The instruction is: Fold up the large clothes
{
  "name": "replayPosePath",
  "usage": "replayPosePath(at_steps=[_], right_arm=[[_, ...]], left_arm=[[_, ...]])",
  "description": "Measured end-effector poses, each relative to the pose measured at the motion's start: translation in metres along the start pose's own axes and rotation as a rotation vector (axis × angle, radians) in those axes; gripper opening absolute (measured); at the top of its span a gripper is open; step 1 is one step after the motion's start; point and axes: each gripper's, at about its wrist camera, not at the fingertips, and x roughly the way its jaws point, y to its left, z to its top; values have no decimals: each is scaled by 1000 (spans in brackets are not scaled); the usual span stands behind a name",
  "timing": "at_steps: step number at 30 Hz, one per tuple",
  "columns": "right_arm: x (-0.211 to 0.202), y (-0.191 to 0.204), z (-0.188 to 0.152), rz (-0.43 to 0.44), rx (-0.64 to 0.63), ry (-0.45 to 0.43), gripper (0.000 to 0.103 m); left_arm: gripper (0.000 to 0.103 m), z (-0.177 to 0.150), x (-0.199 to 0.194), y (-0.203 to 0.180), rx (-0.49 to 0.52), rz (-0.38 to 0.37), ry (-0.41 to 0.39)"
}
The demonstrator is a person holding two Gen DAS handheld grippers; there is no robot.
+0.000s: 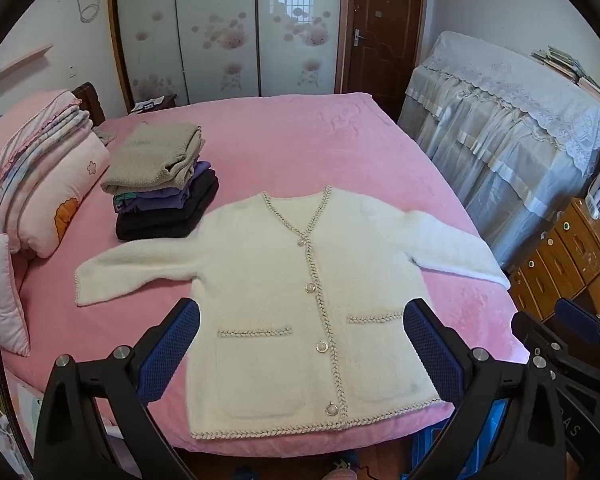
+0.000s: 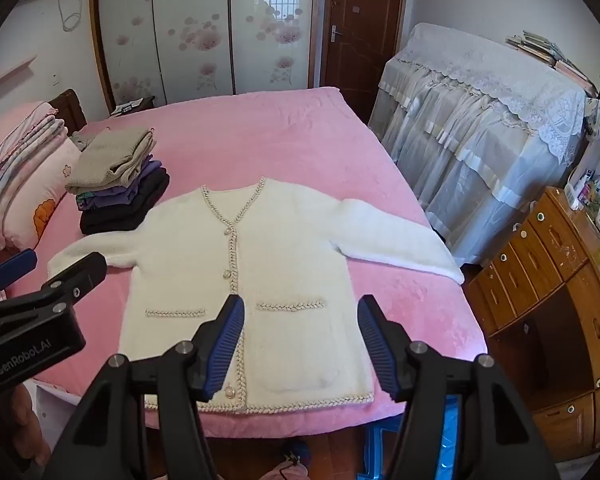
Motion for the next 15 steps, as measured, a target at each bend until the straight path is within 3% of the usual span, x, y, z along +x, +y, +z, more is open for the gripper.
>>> replayPosePath(at_steps=[8,15], right_arm=[[15,-9,12,48,-15,56,59],[22,-18,20,82,-48,40,59]], left_arm=[[101,0,3,-7,-43,6,35],[101,-1,10,-7,-89,14,47]])
